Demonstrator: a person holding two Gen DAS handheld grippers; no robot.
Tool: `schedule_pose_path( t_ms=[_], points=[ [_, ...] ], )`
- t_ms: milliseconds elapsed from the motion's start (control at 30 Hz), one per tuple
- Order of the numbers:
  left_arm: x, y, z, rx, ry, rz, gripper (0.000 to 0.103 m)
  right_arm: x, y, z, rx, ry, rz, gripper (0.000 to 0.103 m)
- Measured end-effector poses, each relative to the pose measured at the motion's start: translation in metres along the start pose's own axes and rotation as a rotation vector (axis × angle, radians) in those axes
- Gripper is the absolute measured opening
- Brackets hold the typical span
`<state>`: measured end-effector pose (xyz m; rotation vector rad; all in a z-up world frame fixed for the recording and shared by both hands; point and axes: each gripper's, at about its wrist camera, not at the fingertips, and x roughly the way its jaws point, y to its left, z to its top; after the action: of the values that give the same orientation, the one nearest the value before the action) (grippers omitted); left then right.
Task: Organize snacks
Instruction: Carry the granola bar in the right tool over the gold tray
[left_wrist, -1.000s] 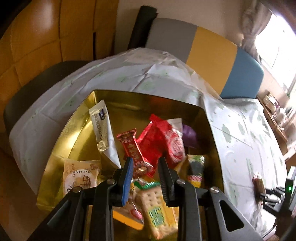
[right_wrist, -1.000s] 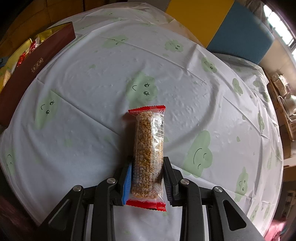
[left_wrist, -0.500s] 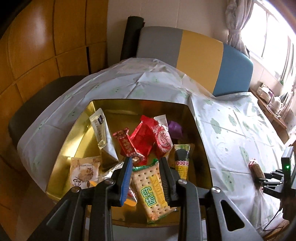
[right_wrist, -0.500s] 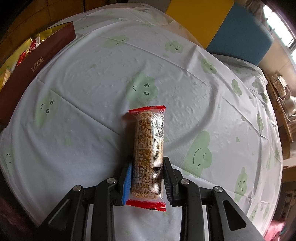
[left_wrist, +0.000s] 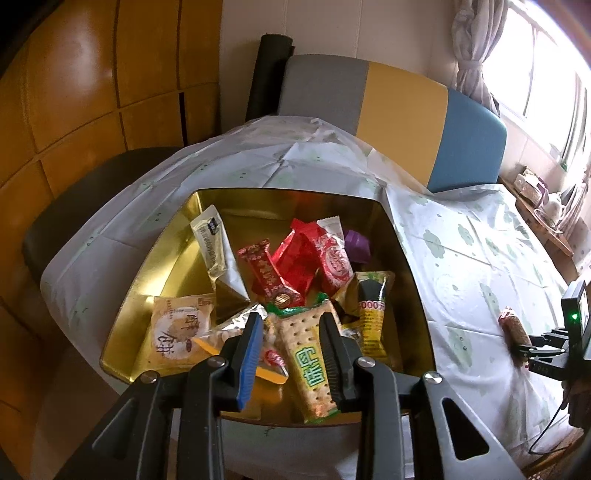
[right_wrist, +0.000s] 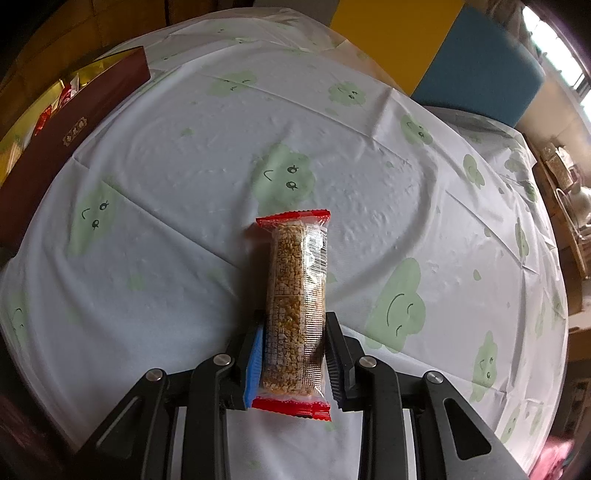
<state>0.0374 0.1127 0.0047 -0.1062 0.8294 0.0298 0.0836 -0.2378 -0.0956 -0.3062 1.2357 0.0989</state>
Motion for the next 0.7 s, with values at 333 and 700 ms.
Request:
schedule_pose_path(
  t_ms=[333,700],
  points=[
    [0.002,0.019,-0.005,-0.042,0.010,0.002,0.032,0.003,0.007,0.009,0.005,0.041,-0.050,0.030],
    [0.004,0.044,-0.004,-0.109,0.004,0.024,0.033,-0.036,0.028,0.034,0.028,-0.043,0.056,0.030]
  ],
)
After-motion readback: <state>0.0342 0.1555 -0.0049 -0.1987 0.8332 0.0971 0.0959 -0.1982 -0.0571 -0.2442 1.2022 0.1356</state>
